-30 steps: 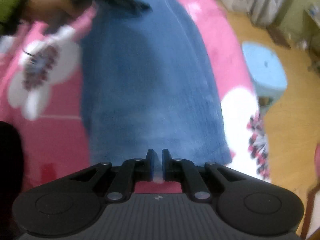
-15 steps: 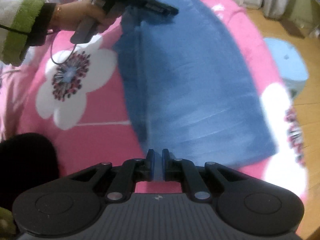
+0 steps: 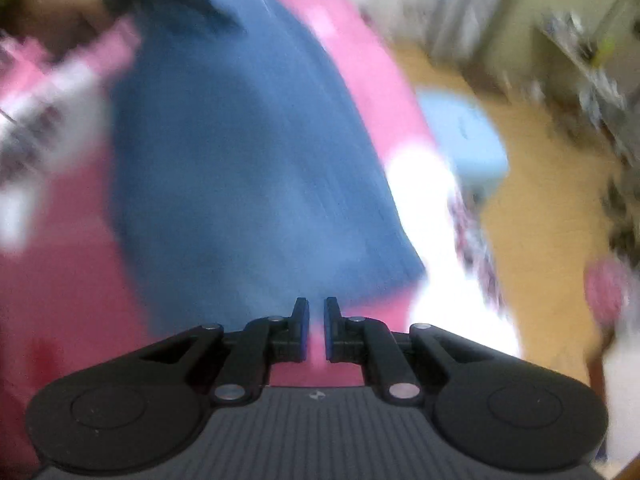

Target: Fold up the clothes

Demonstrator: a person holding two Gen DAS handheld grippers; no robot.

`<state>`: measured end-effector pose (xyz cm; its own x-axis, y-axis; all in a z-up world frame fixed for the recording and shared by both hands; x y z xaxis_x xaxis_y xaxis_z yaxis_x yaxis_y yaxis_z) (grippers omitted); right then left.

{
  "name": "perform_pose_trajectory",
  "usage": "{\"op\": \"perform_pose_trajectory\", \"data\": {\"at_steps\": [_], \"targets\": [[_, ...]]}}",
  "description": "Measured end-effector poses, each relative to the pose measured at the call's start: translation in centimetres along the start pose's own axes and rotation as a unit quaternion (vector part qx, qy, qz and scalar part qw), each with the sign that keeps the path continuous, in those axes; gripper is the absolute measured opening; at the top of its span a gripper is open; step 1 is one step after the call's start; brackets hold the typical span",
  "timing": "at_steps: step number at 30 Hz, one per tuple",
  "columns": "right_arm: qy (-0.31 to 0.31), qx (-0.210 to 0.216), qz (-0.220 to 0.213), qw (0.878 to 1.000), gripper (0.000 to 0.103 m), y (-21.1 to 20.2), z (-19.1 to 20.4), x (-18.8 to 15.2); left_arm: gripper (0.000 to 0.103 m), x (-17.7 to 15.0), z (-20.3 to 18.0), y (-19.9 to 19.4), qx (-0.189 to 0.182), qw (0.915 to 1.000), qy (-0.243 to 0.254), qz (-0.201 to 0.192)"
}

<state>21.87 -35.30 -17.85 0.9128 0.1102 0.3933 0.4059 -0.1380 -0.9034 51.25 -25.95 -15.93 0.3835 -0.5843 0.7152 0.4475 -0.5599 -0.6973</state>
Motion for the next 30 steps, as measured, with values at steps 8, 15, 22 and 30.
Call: {"op": "perform_pose_trajectory", "data": {"at_steps": [8,15,22,30], "targets": [[0.099,0.004,-0.06,0.993,0.007,-3.7,-5.1,1.1,0.091,0.6,-0.1,-0.5,0.012,0.9995,0.013,0.026],[0.101,0.003,-0.071,0.992,0.007,0.5,-5.7,-0.4,0.09,1.2,-0.6,-4.3,0.031,0.9989,0.015,0.032],[0.128,0.007,-0.059,0.99,0.008,-2.9,-6.5,-1.6,0.09,-0.2,-6.9,-9.7,0.003,0.9974,-0.004,0.072],[0.07,0.096,-0.114,0.986,0.01,-0.7,-5.9,1.6,0.088,-7.2,-15.9,-10.7,-0.004,0.9775,-0.038,0.207]]}}
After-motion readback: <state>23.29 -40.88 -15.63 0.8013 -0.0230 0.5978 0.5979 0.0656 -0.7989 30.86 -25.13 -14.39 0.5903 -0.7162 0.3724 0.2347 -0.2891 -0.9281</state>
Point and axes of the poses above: each gripper's, at about its wrist camera, not at the fingertips, and y roughly the way its jaws point, z to its left, x to its top, the point moved 8 cm from there along y, roughly the way its jaws point, and after that the axes turned 10 degrees about -y, right-handed, at the moved point
